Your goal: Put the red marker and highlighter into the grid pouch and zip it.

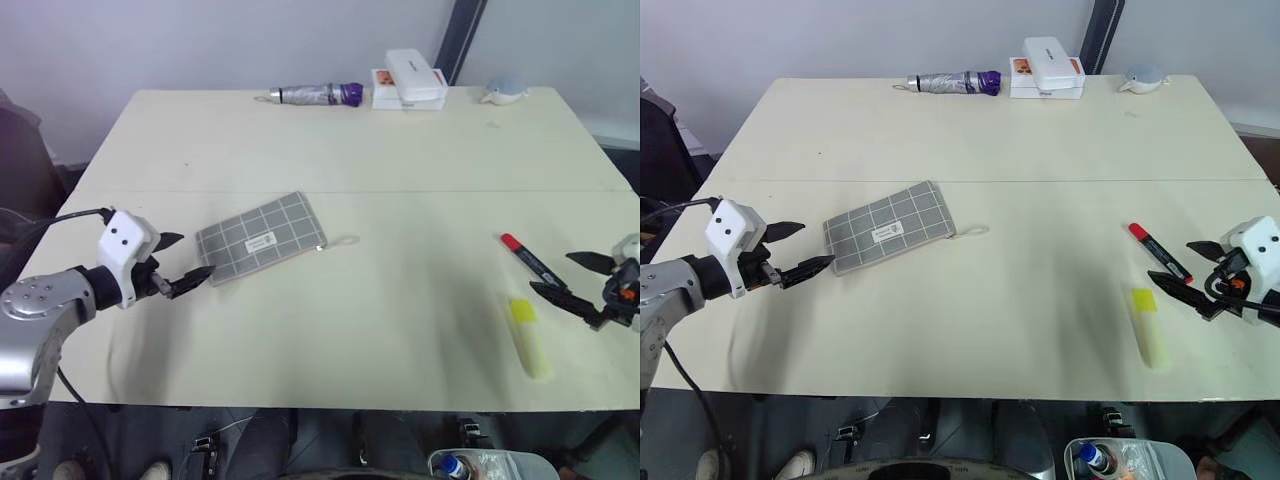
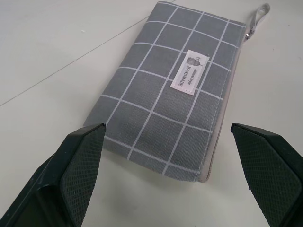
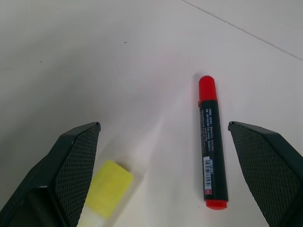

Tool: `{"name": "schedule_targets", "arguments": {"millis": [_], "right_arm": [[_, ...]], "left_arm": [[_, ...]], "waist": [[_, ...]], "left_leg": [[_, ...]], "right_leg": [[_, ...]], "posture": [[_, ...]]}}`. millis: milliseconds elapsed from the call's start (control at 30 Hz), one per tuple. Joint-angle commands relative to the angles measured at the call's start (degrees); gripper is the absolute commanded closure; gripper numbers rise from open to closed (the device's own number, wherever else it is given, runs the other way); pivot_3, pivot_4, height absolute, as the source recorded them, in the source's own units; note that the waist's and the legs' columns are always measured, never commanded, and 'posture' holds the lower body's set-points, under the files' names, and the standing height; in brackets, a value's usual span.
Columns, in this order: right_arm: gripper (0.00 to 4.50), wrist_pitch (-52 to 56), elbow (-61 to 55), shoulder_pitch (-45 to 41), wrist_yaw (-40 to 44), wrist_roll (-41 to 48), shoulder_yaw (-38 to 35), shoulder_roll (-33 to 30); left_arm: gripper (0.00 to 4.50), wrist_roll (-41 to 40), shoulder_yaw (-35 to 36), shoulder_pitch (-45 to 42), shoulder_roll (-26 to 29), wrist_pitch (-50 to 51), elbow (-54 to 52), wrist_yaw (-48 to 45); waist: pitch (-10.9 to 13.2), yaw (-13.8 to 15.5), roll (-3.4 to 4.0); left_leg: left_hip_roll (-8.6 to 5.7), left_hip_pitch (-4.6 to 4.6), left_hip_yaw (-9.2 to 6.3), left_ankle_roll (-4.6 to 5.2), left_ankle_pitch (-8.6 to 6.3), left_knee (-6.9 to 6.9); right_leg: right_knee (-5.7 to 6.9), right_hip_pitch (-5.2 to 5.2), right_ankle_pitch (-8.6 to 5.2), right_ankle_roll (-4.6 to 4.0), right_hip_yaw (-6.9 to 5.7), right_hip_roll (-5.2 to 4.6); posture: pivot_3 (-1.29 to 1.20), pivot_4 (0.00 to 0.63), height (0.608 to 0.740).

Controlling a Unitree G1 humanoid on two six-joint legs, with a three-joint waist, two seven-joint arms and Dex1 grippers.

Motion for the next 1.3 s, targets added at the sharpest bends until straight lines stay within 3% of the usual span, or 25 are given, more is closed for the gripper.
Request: {"name": "schedule_targets", "arguments": {"millis": [33, 567, 1300], "right_arm": [[0.00, 0.32, -2.27, 0.45, -0.23, 1.04, -2.45, -0.26], [0.00, 0.31, -3.12, 1.19, -1.25, 1.15, -3.85, -0.36], [0.00, 1.17, -7.08, -4.33, -3.25, 1.96, 2.54, 1.48]], "left_arm": [[0.06, 0.32, 2.47, 0.29, 0.94, -2.08, -0.74, -0.26], [0.06, 0.21, 3.33, 2.51, 1.34, -1.89, 1.91, -0.73], [0.06, 2.44, 1.62, 3.99, -1.10, -5.54, 3.86, 0.51]], "waist": [[0.00, 0.02, 0.00], [0.00, -0.08, 0.00], [0.00, 0.02, 0.00]], "left_leg": [[0.00, 0.00, 0.00, 0.00, 0.00, 0.00], [0.00, 0.00, 0.00, 0.00, 0.00, -0.01], [0.00, 0.00, 0.00, 0.00, 0.00, -0.01]], "right_leg": [[0.00, 0.00, 0.00, 0.00, 0.00, 0.00], [0.00, -0.01, 0.00, 0.00, 0.01, 0.00], [0.00, -0.02, 0.00, 0.00, 0.01, -0.02]], "posture": [[0.00, 0.150, 0.740], [0.00, 0.150, 0.740], [0.00, 0.150, 0.740]]}}
